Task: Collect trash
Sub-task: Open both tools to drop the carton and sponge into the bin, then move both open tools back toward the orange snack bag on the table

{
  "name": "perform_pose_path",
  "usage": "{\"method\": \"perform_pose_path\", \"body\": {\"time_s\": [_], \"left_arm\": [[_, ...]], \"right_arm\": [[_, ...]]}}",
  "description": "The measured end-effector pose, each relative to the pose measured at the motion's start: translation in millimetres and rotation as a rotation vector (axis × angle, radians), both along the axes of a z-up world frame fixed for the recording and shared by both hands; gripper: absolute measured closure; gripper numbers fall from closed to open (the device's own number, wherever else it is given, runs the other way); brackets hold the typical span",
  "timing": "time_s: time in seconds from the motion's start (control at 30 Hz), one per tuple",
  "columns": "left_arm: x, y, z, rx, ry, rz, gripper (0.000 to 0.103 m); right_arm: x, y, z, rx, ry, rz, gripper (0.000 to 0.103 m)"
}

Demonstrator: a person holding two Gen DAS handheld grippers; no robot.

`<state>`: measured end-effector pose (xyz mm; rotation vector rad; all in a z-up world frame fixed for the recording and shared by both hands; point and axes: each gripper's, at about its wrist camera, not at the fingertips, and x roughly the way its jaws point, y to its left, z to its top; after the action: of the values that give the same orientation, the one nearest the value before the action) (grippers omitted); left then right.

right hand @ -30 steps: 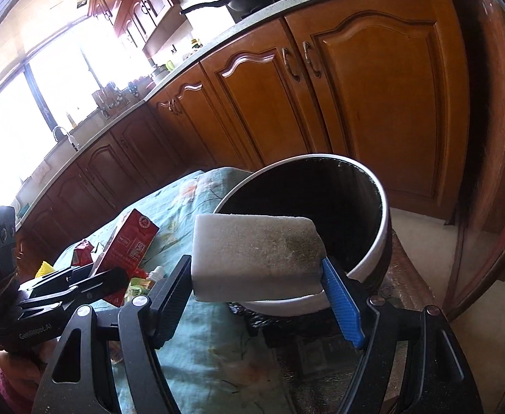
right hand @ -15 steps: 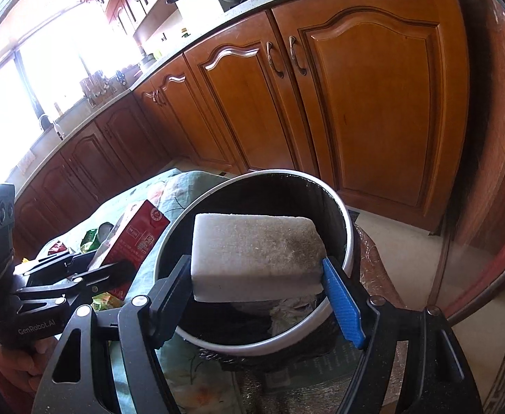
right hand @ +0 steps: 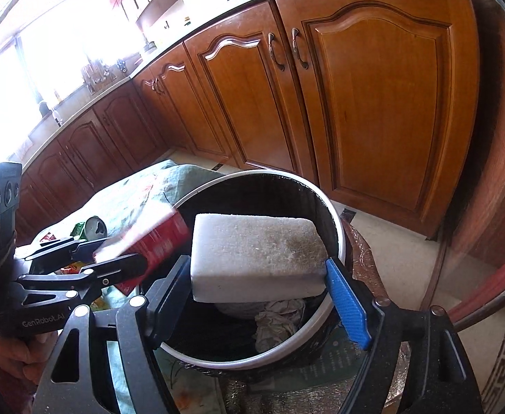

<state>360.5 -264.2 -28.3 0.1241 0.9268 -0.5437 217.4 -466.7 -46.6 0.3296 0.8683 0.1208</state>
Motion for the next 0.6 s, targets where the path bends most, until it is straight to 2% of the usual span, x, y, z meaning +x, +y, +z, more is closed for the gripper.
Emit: {"method": "perform_pose_path", "body": {"time_s": [0.07, 0.1, 0.23, 0.6], "left_arm": [[-1, 2, 0, 0.002, -0.004, 0.010, 0.041], [-2, 3, 1, -0.001, -0.009, 0.016, 0.039], [-7, 14, 3, -0.028, -0.001, 0.035, 0.038], [-57, 72, 9, -0.103, -0.038, 0.117, 0.034]], "right_arm": [[1, -2, 0, 0.005, 0.003, -0.003, 0.022], [1, -3, 0, 0.007, 0.003, -0.005, 0.021], [-3, -6, 1, 0.031, -0.007, -0.017, 0.015], [-31, 19, 6, 0.094, -0.047, -0.037, 0.014]]}}
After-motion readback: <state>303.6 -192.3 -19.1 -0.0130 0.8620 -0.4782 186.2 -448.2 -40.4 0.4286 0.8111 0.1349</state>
